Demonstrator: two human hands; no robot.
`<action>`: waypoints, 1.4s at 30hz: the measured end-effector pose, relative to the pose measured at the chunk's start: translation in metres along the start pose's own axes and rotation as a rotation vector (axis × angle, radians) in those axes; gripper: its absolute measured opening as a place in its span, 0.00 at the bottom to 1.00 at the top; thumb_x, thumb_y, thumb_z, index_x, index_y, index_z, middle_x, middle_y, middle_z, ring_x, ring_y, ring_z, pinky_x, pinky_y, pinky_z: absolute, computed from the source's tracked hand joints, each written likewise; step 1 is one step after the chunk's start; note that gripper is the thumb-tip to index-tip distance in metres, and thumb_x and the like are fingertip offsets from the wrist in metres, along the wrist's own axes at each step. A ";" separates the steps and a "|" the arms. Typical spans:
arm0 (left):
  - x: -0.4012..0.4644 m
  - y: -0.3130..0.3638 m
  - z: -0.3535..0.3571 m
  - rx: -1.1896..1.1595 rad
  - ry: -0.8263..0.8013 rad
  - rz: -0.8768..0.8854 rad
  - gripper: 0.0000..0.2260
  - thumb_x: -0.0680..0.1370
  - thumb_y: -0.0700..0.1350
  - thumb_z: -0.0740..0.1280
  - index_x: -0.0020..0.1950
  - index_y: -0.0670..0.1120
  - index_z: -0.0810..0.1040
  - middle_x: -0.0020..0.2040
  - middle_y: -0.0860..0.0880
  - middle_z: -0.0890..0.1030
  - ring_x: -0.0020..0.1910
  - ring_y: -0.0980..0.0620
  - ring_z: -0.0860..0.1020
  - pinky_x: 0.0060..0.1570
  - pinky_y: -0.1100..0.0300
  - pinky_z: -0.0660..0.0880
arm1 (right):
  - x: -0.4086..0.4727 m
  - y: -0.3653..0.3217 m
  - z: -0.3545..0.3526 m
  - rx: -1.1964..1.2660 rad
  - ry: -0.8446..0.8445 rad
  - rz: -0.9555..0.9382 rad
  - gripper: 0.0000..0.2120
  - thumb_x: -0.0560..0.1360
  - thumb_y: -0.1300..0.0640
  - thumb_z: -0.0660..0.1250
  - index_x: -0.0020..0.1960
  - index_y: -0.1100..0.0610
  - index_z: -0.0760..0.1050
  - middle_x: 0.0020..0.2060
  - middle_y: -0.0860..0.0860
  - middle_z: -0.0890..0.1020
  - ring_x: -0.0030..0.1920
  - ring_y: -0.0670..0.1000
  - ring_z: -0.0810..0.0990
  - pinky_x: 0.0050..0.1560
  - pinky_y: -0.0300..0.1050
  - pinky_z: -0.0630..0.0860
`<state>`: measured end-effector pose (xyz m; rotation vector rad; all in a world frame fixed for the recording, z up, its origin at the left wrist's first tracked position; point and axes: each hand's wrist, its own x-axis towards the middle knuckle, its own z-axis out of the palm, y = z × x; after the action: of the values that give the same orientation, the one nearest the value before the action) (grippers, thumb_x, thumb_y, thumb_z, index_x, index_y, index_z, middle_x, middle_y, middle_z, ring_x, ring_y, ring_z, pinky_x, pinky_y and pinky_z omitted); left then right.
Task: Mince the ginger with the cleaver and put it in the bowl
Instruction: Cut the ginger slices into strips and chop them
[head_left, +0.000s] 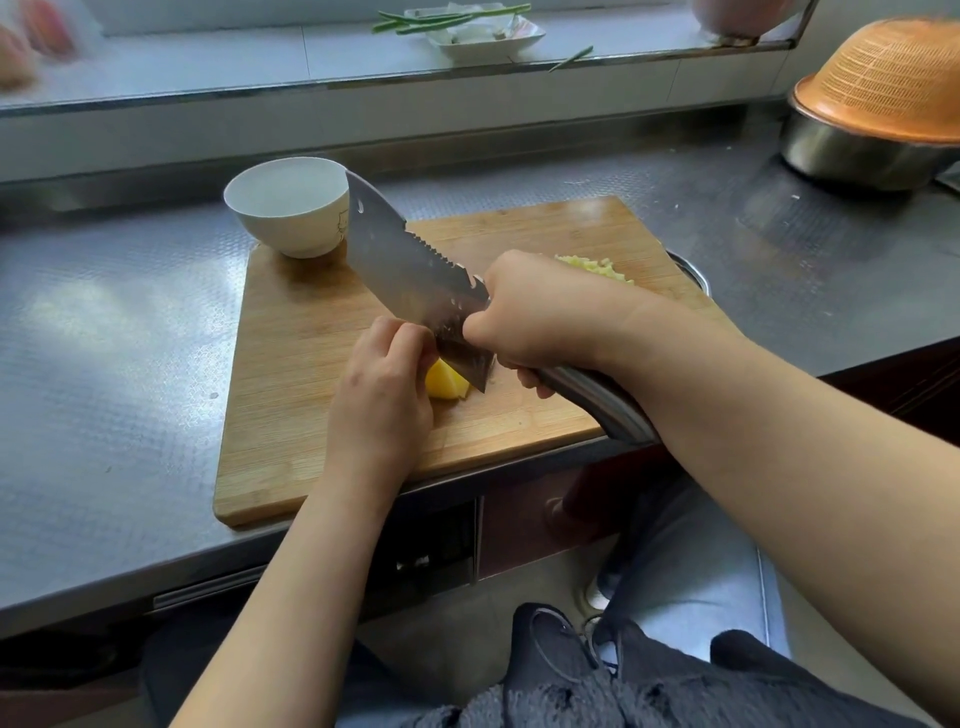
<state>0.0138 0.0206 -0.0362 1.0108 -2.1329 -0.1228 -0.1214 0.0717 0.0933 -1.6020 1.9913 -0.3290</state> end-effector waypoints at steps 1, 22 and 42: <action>0.000 -0.001 0.000 -0.004 0.000 0.000 0.04 0.74 0.31 0.67 0.47 0.38 0.77 0.47 0.41 0.76 0.43 0.43 0.74 0.39 0.57 0.67 | 0.001 -0.001 0.001 -0.006 -0.007 0.005 0.09 0.80 0.61 0.59 0.40 0.59 0.69 0.28 0.56 0.77 0.23 0.51 0.77 0.25 0.42 0.79; -0.001 0.000 0.000 -0.045 -0.014 -0.025 0.07 0.73 0.31 0.64 0.48 0.39 0.77 0.47 0.43 0.75 0.43 0.43 0.73 0.37 0.50 0.72 | 0.014 0.001 0.028 0.021 -0.082 0.028 0.10 0.79 0.64 0.57 0.39 0.59 0.68 0.31 0.58 0.77 0.26 0.54 0.77 0.28 0.48 0.80; -0.007 -0.003 -0.003 -0.073 -0.150 -0.041 0.16 0.74 0.45 0.70 0.59 0.44 0.71 0.56 0.47 0.72 0.52 0.47 0.73 0.49 0.55 0.72 | 0.019 0.015 0.027 0.037 -0.062 0.039 0.11 0.79 0.64 0.58 0.38 0.60 0.69 0.29 0.57 0.77 0.20 0.50 0.75 0.23 0.39 0.73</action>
<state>0.0204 0.0240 -0.0396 1.0308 -2.2251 -0.3031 -0.1212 0.0614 0.0588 -1.5309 1.9559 -0.2960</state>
